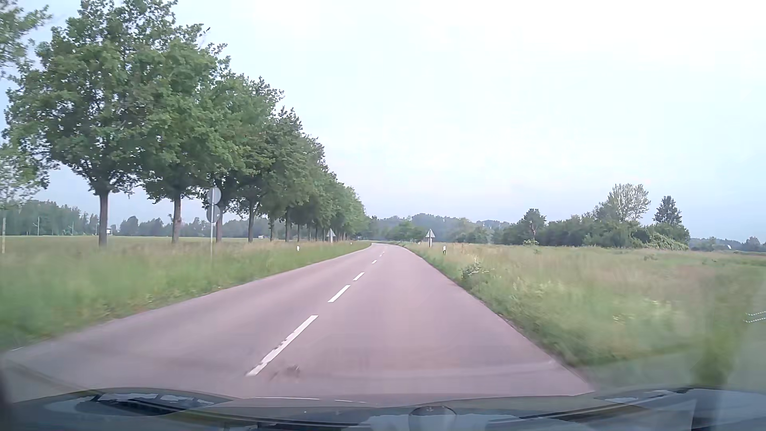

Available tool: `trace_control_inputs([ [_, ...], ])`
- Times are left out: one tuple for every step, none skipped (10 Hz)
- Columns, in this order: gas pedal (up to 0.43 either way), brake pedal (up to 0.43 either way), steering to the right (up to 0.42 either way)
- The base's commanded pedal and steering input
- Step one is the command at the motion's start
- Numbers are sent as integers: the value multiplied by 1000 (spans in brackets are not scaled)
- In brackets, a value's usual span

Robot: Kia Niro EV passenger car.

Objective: Follow the waypoints while adhering to traffic rules and regulations

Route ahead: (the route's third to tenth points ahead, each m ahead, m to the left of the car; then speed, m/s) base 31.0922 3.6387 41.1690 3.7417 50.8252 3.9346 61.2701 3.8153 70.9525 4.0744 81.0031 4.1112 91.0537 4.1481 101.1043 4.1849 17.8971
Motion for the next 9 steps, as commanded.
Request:
trace_control_inputs([
  [280, 0, 0],
  [280, 0, 0],
  [280, 0, 1],
  [280, 0, 1],
  [280, 0, 1],
  [280, 0, 0],
  [280, 0, 1],
  [280, 0, 0],
  [280, 0, 0],
])
